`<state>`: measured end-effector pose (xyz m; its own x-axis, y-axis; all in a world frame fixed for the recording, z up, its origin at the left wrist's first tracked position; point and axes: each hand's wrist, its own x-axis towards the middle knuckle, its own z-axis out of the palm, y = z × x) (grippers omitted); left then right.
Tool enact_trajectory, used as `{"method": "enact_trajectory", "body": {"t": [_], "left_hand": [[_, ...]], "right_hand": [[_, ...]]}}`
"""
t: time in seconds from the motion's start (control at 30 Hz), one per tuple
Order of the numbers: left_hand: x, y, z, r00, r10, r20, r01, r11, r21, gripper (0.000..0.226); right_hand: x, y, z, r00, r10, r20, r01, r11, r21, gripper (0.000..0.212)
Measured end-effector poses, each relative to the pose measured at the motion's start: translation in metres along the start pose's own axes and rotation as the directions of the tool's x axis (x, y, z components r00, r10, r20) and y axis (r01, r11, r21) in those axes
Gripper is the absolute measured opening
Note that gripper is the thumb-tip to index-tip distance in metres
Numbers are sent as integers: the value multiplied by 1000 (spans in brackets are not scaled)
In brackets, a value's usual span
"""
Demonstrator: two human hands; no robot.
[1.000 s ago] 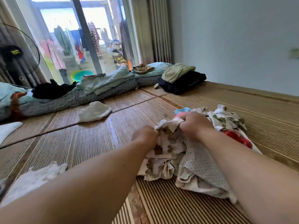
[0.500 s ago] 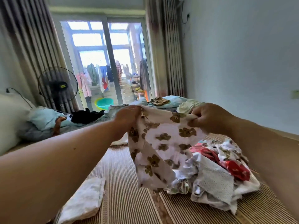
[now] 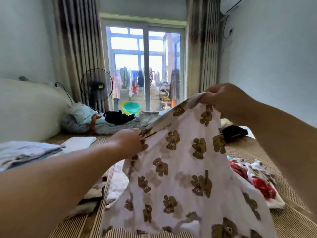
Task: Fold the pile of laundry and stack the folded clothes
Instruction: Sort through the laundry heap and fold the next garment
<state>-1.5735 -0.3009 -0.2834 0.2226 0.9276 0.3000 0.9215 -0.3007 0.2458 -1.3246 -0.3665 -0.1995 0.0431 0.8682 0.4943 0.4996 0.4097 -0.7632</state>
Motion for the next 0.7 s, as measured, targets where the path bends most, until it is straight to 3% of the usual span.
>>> {"method": "enact_trajectory", "body": {"t": [0.07,0.13,0.2,0.3,0.43,0.53,0.63,0.7], "left_hand": [[-11,-26,-11,999,27,41,-29,998,47,26],[-21,-42,-23,1000,-9,-22,4,978,-208,17],[-26,-58,-32,992,42,-116,-71,962,-262,18],[-37,-73,-40,998,18,-55,-41,890,-454,26],[-50,-88,-56,1000,-17,-1,13,745,-667,20],[-58,-92,-68,1000,-22,1,14,643,-766,12],[-65,-94,-80,1000,7,16,9,589,-808,64],[-62,-95,-83,1000,24,12,-3,543,-840,54]], "right_hand": [[-7,-2,-2,1000,0,20,1,998,-62,11],[-14,0,-2,1000,7,29,-4,995,-102,11],[-21,3,-4,999,36,37,-31,992,-122,14],[-37,11,-10,990,79,113,-51,970,-237,15],[-55,20,-16,982,108,157,-54,948,-313,10],[-60,26,-22,982,121,143,-84,968,-238,23],[-57,31,-27,986,127,107,-117,988,-99,29],[-52,35,-27,987,139,79,-143,988,52,33]]}}
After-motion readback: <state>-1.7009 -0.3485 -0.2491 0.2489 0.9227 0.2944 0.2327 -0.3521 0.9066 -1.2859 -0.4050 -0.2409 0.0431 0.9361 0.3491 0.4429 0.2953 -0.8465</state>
